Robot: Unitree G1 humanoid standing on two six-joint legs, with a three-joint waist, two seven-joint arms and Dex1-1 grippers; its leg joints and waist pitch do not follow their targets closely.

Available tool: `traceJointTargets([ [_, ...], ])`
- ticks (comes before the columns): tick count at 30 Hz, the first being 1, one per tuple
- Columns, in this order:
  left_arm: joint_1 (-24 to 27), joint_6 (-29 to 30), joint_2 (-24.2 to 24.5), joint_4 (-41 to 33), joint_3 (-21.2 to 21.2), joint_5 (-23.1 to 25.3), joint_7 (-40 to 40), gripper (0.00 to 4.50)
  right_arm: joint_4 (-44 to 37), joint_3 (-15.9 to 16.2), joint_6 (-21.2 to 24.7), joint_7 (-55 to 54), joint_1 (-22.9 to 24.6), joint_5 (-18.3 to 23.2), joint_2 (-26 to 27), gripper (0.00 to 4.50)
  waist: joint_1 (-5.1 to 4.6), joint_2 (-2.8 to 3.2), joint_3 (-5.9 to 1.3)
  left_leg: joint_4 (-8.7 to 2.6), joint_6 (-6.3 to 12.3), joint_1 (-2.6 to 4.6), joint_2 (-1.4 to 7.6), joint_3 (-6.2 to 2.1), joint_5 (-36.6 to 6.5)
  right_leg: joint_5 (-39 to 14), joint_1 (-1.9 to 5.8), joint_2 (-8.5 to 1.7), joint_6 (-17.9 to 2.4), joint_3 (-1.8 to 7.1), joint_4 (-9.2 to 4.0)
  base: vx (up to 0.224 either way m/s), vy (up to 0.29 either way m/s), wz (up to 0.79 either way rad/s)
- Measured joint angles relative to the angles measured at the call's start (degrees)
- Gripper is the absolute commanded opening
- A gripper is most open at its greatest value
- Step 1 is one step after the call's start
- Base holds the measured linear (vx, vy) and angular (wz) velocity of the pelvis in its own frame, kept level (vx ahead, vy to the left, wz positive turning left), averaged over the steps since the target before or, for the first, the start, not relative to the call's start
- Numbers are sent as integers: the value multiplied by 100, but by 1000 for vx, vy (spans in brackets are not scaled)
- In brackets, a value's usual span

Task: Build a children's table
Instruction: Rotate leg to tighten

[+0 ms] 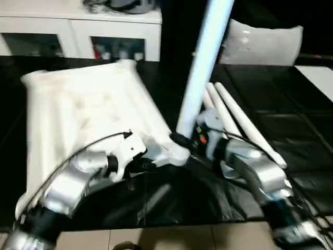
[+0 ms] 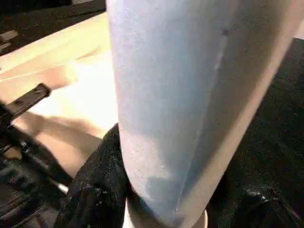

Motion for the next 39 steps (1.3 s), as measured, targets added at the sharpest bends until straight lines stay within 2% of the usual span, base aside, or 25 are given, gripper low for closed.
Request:
traceJointTargets([
  [3,95,376,-63,-357,-20,107,269,0,201,-39,55,-74,-149,27,103,186,-79,-23,5,-1,-2,2,0,0,-1,3,-9,0,-4,2,-4,0,0,0],
  [8,103,835,-240,-638,-60,209,612,0,426,-118,112,-109,-306,28,166,186,-103,-40,8,-2,-25,11,0,-1,-19,3,-9,0,-5,6,-27,0,0,0],
  [16,94,860,-302,-639,-100,257,800,0,440,-127,101,-148,-295,-4,165,186,-82,-42,10,-23,-25,16,0,1,-20,12,-4,0,-19,3,-61,0,0,0],
  [22,66,847,-322,-603,-107,259,814,0,486,-122,-103,-157,-255,-44,168,186,-73,-38,12,-23,-25,15,0,1,-20,12,-4,0,-19,3,-70,0,0,0],
  [24,50,819,-335,-564,-108,259,823,0,538,-128,-188,-157,-255,-44,175,242,-67,-38,12,-23,-26,15,0,1,-20,12,-5,0,-19,3,-70,0,0,0],
  [28,-6,762,-381,-508,-155,258,841,0,799,-115,-226,-238,-144,-108,211,274,-34,-49,19,-21,-25,4,0,1,-20,12,-7,0,-21,3,-81,0,0,0],
  [30,-22,724,-371,-506,-166,240,834,0,810,-114,-259,-263,-136,-109,216,291,-34,-20,32,-21,-20,1,0,13,-23,25,-6,0,-42,8,-89,0,0,0],
  [32,-28,684,-374,-506,-167,225,822,0,831,-114,-275,-277,-115,-120,215,320,4,-26,29,-20,-18,-20,0,18,-24,93,1,-2,-75,8,-89,0,0,0],
  [36,-86,549,-375,-436,-173,185,780,0,890,-106,-347,-275,87,-223,196,345,121,-17,35,-33,-21,-59,4,18,-23,133,-38,-3,-59,-4,-87,0,0,0],
  [39,-134,415,-343,-358,-169,174,731,0,838,-109,-390,-249,157,-228,111,381,134,2,33,-33,-21,-97,9,18,-20,136,-71,-2,-53,-12,-80,0,0,0],
])
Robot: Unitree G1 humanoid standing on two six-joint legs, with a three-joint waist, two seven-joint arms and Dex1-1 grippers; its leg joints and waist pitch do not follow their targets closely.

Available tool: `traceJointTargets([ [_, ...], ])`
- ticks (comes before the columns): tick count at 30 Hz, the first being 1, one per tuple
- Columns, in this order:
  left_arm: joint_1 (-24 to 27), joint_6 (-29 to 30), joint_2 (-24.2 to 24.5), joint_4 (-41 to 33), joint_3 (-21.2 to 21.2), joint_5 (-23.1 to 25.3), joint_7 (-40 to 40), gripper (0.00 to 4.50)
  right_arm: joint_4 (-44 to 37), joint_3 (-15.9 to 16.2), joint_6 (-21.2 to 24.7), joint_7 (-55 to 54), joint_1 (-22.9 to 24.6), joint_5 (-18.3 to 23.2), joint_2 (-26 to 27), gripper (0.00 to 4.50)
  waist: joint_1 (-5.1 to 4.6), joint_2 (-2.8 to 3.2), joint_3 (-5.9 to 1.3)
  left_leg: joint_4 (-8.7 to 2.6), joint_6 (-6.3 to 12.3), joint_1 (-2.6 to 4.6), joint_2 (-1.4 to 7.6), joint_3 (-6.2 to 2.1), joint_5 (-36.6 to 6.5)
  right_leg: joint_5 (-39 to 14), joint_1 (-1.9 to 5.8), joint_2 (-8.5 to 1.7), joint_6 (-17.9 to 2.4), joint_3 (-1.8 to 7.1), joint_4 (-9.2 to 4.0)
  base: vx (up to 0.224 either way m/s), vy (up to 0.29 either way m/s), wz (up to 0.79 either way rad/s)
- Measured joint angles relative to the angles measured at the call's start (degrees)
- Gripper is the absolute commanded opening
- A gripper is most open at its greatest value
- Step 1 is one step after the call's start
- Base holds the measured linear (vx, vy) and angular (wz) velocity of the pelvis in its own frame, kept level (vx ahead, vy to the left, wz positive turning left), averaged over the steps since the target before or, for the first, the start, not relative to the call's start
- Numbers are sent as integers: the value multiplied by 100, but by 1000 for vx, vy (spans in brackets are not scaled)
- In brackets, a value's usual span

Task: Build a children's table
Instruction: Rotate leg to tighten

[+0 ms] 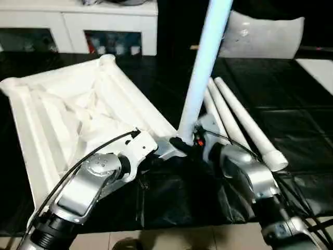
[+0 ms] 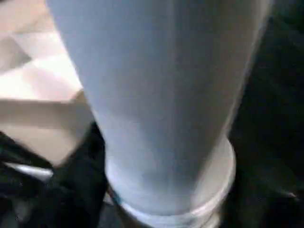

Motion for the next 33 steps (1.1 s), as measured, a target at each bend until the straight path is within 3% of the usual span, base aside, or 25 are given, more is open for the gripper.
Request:
traceJointTargets([
  [9,-170,-308,193,312,0,-29,-216,0,-296,-107,-55,349,407,79,-328,443,-2,5,2,17,1,-11,4,0,1,9,-7,0,-1,-5,7,0,0,0],
  [15,-266,-577,333,535,0,-33,-453,0,-482,-119,-100,641,517,133,-543,443,-6,19,10,30,1,-14,6,0,1,14,-7,-1,-2,-4,14,0,0,0],
  [24,-415,-1194,697,861,-128,-2,-1088,0,-697,-117,-246,1355,509,138,-1094,443,95,19,10,65,12,-16,12,0,-5,14,4,-1,-2,-9,23,0,0,0],
  [33,-558,-1817,896,1049,-461,5,-1836,0,-628,154,-483,2156,322,124,-1251,443,180,20,10,96,22,-11,12,0,-11,19,27,-10,-8,-17,31,0,0,0],
])
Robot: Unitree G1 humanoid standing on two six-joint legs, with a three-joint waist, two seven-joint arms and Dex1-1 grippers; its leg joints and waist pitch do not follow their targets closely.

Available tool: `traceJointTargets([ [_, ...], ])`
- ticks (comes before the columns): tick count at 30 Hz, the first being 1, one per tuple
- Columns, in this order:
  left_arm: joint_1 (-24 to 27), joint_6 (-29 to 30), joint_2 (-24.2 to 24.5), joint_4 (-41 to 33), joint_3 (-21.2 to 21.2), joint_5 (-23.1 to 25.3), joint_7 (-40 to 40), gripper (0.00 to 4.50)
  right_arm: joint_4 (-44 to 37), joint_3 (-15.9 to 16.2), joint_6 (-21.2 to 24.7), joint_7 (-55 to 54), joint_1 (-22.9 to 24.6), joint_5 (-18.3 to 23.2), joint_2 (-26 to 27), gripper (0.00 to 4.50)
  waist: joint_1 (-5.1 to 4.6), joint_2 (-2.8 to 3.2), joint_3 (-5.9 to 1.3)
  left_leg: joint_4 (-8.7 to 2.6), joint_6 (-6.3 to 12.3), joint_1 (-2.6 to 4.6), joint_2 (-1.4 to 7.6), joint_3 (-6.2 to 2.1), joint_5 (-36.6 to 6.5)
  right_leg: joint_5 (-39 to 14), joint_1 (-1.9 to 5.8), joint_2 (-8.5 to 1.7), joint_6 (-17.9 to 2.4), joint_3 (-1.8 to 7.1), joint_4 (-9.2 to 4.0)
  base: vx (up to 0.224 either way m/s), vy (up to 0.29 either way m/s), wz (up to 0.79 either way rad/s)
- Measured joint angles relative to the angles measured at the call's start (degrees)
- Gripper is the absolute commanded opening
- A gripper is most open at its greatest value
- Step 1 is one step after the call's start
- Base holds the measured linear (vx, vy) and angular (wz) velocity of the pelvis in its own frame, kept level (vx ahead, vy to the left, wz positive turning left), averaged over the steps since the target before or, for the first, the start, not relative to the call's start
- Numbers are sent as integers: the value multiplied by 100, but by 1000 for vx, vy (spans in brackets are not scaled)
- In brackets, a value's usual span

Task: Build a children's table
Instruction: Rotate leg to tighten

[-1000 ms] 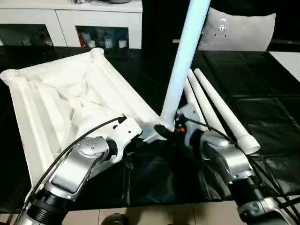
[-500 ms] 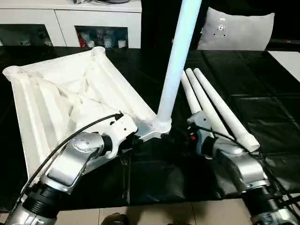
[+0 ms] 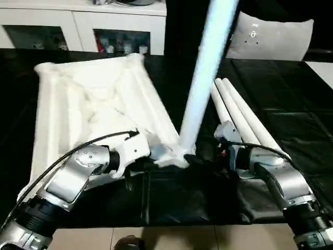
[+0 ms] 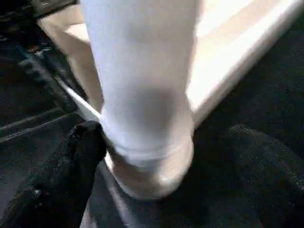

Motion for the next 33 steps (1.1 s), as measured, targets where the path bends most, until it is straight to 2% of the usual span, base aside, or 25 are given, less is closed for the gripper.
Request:
traceJointTargets([
  [4,-47,-151,-1,49,-102,8,-211,0,32,141,-73,380,-167,1,-21,443,6,0,0,6,0,1,0,0,0,3,2,-2,-2,0,4,0,0,0],
  [5,-52,-171,-9,49,-122,8,-254,0,62,165,-73,448,-186,2,-21,416,7,0,0,7,0,1,0,0,0,3,3,-2,-2,0,4,0,0,0],
  [8,-78,-234,-15,82,-154,18,-325,0,175,189,-69,558,-188,18,-21,408,-8,0,0,9,1,1,0,0,0,3,1,-2,-2,0,10,0,0,0],
  [10,-92,-247,-13,94,-166,23,-349,0,209,189,-58,632,-188,18,-24,378,-33,0,0,9,0,1,1,0,0,3,-2,-2,-2,-1,15,0,0,0],
  [13,-92,-274,-10,104,-168,23,-358,0,224,200,-44,739,-188,18,-58,366,-34,0,0,9,0,1,4,0,0,2,-3,-2,-2,-4,19,0,0,0],
  [21,-96,-289,-9,126,-165,23,-394,0,230,216,-13,907,-186,32,-113,293,-34,1,-1,15,0,1,5,0,0,2,-2,-2,-2,-6,22,0,0,0],
  [29,-91,-276,20,132,-141,0,-470,0,273,137,20,932,-131,108,-9,274,-37,15,1,15,0,5,6,-1,0,2,-2,-2,-2,-7,27,0,0,0],
  [33,19,-100,-12,109,13,-143,-460,0,210,8,94,738,35,182,201,274,-61,20,1,14,-1,13,9,-1,0,2,0,-2,-2,-7,32,0,0,0],
])
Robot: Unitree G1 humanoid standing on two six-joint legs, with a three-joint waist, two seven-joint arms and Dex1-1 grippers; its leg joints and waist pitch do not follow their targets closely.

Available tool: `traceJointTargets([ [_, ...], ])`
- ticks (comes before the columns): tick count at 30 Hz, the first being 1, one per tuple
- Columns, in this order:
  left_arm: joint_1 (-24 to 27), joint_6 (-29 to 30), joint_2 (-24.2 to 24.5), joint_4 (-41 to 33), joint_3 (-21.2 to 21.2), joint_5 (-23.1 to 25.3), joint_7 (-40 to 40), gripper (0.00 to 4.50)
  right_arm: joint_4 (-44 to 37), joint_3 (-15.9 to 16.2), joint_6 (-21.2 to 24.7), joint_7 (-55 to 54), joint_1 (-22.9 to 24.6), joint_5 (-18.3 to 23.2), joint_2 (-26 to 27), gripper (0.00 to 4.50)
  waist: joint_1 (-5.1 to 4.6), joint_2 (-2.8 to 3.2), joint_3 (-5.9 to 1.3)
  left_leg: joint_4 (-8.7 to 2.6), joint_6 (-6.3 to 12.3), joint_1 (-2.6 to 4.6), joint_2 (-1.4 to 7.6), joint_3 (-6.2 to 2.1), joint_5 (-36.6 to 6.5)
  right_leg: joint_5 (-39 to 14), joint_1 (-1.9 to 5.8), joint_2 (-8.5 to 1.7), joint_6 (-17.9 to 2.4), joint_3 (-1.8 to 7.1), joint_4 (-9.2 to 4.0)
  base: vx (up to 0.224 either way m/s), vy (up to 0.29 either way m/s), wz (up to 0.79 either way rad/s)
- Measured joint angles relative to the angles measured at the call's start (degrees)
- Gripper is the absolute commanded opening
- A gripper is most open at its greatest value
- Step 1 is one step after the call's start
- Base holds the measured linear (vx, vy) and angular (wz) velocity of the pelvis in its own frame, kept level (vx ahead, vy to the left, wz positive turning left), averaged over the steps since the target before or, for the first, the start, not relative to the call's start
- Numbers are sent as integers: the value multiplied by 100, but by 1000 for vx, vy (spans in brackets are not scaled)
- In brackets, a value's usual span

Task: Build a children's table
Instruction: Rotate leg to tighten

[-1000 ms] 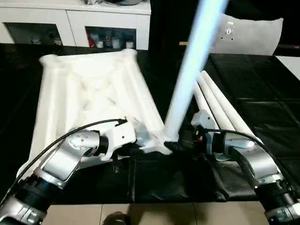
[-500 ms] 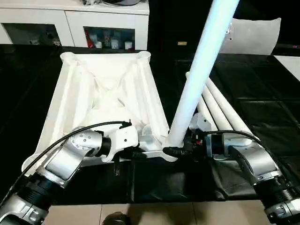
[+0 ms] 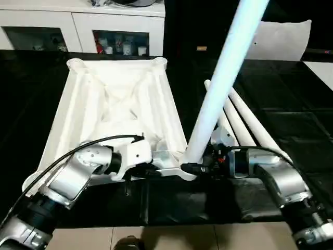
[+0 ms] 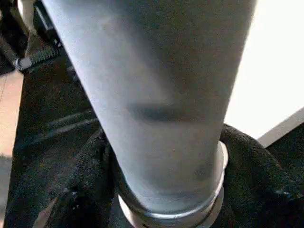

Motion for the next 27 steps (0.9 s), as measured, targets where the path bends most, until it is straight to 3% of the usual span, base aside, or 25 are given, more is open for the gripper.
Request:
traceJointTargets([
  [8,488,985,-528,-500,480,-75,1096,0,-142,-330,297,-1682,212,-140,877,274,-194,17,-2,1,-4,39,1,1,0,10,8,0,-17,6,17,0,0,0],
  [13,665,1843,-1262,-858,762,99,2179,0,397,-627,342,-2813,-164,-289,1568,273,-272,24,-1,0,-7,63,1,-1,1,-4,6,-3,6,7,23,0,0,0],
  [16,656,2226,-2018,-917,845,458,3174,0,1100,-960,345,-3899,-703,-330,2100,273,-342,13,-3,0,-7,67,1,0,1,-3,8,-3,5,7,17,0,0,0],
  [18,630,2334,-2318,-917,819,596,3580,0,1363,-1011,332,-4369,-920,-356,2250,273,-338,9,-1,-5,-7,64,1,0,1,-5,8,-3,8,7,7,0,0,0],
  [22,620,2333,-2331,-932,746,603,3691,0,1411,-996,251,-4447,-956,-412,2276,273,-286,-3,-10,-25,-11,62,1,0,-2,-2,8,-2,3,6,-2,0,0,0],
  [24,607,2294,-2263,-934,721,598,3691,0,1423,-984,140,-4429,-925,-433,2273,330,-271,-6,-11,-33,-11,62,1,0,-2,-2,4,-1,3,4,-2,0,0,0],
  [27,601,2249,-2204,-934,671,600,3688,0,1517,-1049,71,-4406,-911,-416,2300,363,-262,-5,-11,-33,-12,58,1,0,-2,-2,-2,-1,2,3,0,0,0,0],
])
